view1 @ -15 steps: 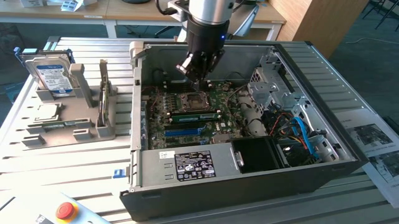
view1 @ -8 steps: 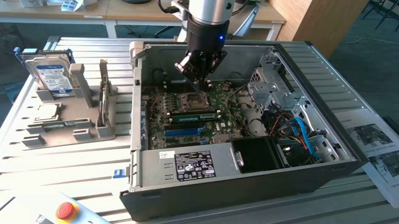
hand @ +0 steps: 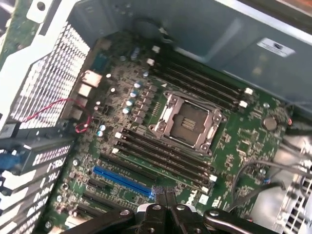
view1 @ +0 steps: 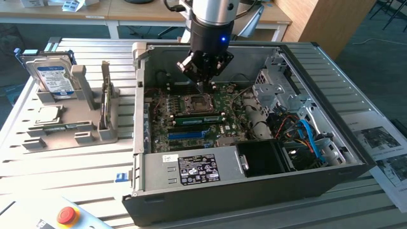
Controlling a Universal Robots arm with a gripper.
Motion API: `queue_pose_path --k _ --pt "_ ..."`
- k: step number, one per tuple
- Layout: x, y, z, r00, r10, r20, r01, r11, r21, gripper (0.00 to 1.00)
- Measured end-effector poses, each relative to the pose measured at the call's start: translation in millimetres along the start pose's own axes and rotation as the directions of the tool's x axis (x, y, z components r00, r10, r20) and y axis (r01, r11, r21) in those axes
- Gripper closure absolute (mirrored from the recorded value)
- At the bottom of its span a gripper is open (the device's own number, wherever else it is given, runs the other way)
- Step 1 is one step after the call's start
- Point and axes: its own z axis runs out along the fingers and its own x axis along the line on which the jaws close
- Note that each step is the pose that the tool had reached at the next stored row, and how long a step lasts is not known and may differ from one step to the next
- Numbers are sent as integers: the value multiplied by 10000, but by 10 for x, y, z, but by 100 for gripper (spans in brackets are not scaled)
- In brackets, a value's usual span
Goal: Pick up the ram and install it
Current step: 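Press down the ram until it locks into place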
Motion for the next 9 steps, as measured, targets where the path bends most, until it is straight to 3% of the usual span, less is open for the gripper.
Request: queue_pose_path --k 5,9 --pt "0 0 0 9963 858 38 -858 9963 21 90" --pt "0 1 1 9879 1549 73 -1549 9879 35 90"
